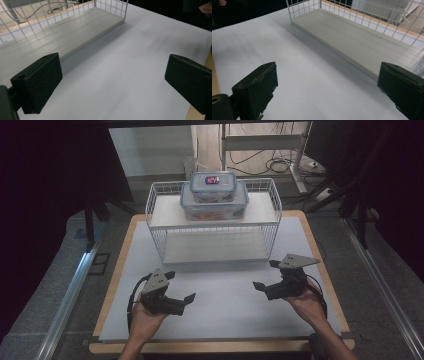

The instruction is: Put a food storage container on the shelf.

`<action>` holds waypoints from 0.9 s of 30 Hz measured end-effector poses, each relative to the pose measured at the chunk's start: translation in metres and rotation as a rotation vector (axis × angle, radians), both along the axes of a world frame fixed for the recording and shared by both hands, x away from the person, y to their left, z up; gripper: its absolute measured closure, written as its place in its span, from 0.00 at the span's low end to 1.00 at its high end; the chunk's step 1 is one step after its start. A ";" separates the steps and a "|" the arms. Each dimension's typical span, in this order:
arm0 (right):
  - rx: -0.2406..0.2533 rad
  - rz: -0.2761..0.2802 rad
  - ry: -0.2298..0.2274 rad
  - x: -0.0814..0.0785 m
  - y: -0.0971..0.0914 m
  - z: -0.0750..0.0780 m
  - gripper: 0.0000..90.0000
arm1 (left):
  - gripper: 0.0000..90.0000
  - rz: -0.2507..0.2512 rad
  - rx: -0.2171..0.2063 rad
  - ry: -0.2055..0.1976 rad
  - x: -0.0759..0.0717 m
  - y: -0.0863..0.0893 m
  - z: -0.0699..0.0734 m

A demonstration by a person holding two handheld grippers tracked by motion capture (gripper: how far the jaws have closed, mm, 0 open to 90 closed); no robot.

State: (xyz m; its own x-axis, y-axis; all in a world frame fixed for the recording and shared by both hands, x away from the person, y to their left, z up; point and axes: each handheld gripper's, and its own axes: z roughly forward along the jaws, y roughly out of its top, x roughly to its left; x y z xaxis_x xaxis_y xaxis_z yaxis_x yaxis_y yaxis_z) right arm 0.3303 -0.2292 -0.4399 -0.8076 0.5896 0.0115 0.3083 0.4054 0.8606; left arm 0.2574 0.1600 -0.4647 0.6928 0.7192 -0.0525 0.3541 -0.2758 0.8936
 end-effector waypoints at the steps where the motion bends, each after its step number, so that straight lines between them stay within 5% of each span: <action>1: -0.001 -0.003 0.003 -0.001 -0.001 -0.002 0.03 | 0.01 0.002 0.002 0.000 -0.001 0.000 -0.002; 6: 0.006 -0.018 0.021 -0.007 -0.007 -0.014 0.03 | 0.01 0.029 0.032 -0.005 -0.011 0.004 -0.013; 16: -0.103 0.000 0.016 -0.023 -0.010 -0.041 0.02 | 0.01 0.062 0.081 0.006 -0.027 0.004 -0.029; 24: -0.158 0.002 0.057 -0.022 -0.010 -0.060 0.02 | 0.01 0.063 0.186 0.049 -0.033 -0.005 -0.047; 27: -0.178 -0.002 0.078 -0.019 -0.010 -0.067 0.02 | 0.00 0.066 0.182 0.069 -0.030 -0.003 -0.051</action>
State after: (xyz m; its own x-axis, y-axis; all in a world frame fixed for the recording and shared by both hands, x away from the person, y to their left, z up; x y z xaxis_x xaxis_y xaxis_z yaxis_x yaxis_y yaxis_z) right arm 0.3116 -0.2392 -0.5066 -0.8073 0.5894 -0.0300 0.3724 0.5483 0.7488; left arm 0.2277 0.1566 -0.5154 0.6430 0.7649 0.0371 0.4355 -0.4051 0.8039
